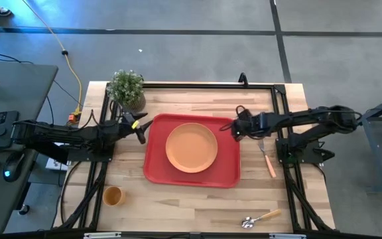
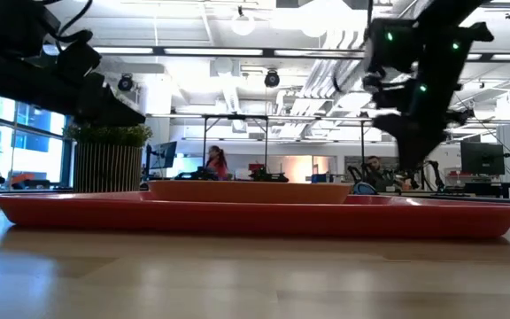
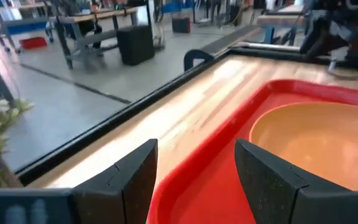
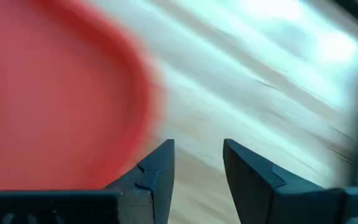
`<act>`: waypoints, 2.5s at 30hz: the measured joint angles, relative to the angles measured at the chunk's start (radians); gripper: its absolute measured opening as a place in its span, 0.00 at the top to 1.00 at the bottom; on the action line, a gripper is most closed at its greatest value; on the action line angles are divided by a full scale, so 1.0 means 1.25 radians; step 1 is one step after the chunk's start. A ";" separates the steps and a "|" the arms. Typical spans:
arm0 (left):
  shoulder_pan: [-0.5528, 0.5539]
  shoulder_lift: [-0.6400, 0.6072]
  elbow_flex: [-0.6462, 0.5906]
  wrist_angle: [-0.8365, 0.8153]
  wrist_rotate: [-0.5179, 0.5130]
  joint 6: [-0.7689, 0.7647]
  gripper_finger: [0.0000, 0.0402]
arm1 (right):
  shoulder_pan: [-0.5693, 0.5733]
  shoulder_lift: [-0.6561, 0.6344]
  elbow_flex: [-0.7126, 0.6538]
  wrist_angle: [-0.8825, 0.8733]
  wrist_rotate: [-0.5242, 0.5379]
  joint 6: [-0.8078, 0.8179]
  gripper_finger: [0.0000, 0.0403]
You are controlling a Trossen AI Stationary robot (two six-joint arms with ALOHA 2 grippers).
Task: Pick and place plate/cup/fork/spoon on tray
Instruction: Put the orange cup on the red table tray to the top left of the orange plate
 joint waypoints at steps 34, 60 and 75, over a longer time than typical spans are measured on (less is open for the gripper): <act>-0.141 0.066 0.389 -0.547 0.134 -0.318 0.62 | -0.134 -0.181 0.001 0.409 -0.127 -0.487 0.68; -0.412 0.421 0.645 -1.099 0.367 -0.524 0.63 | -0.206 -0.158 0.001 0.650 -0.276 -0.711 0.68; -0.466 0.425 0.708 -1.269 0.680 -0.669 0.63 | -0.067 0.073 0.001 0.779 -0.403 -0.589 0.68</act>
